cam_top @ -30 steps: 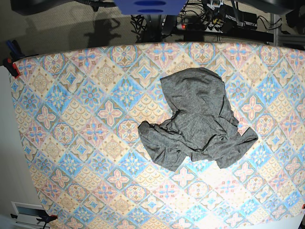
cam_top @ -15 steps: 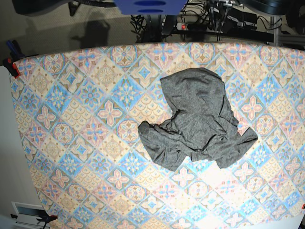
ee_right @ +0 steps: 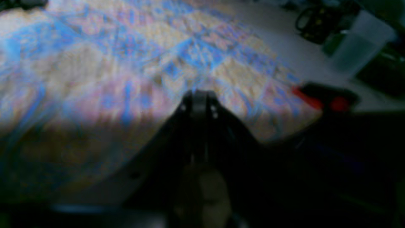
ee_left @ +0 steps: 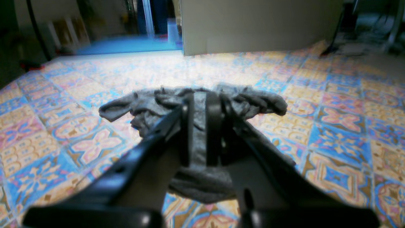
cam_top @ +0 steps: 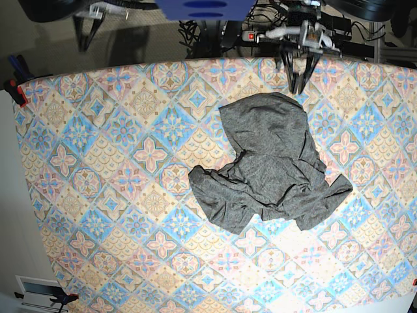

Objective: Layout the t-shirt on the table in an organized manner, then fold the t-shirt properly
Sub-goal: 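Lower the left gripper onto the grey shirt and pinch its edge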

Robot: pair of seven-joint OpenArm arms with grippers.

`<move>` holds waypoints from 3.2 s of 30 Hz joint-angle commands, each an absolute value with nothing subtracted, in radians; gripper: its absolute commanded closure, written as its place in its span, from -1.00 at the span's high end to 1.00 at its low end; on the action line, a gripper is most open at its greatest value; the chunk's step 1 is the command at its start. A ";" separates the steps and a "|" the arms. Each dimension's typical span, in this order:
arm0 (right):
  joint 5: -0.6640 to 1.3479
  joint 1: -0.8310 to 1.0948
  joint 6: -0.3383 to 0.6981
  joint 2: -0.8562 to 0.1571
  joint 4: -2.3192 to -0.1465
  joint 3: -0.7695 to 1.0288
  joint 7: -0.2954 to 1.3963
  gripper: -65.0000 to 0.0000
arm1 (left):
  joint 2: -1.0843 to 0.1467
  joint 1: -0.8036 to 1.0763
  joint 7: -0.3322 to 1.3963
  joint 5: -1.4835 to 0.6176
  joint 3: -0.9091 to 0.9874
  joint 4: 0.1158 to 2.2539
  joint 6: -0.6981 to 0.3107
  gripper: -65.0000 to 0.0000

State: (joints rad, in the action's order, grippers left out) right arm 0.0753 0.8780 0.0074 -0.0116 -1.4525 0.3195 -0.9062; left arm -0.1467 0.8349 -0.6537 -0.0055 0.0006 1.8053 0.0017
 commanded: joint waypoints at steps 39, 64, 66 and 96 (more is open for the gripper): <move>0.079 0.823 0.157 -0.016 -1.942 0.323 0.058 -0.06 | -0.495 0.400 0.676 -0.725 0.239 1.923 -0.001 0.05; 0.059 0.690 0.157 -0.059 -1.942 0.179 0.059 -0.07 | -0.449 0.208 0.731 -0.627 0.110 1.850 -0.001 0.05; 0.016 0.668 0.157 -0.077 -1.940 0.105 0.071 -0.07 | -0.447 0.231 0.731 -0.625 0.142 1.848 -0.002 0.05; -0.185 0.490 0.156 -0.077 -1.942 -0.079 0.222 -0.07 | -0.377 0.065 0.740 -0.553 -0.110 1.589 -0.101 -0.72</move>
State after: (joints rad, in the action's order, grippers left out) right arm -0.1848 0.4877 0.1604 -0.0753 -1.9228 -0.0814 0.2478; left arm -0.3649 0.0795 0.7597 -0.5491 -0.1184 1.5738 -0.0990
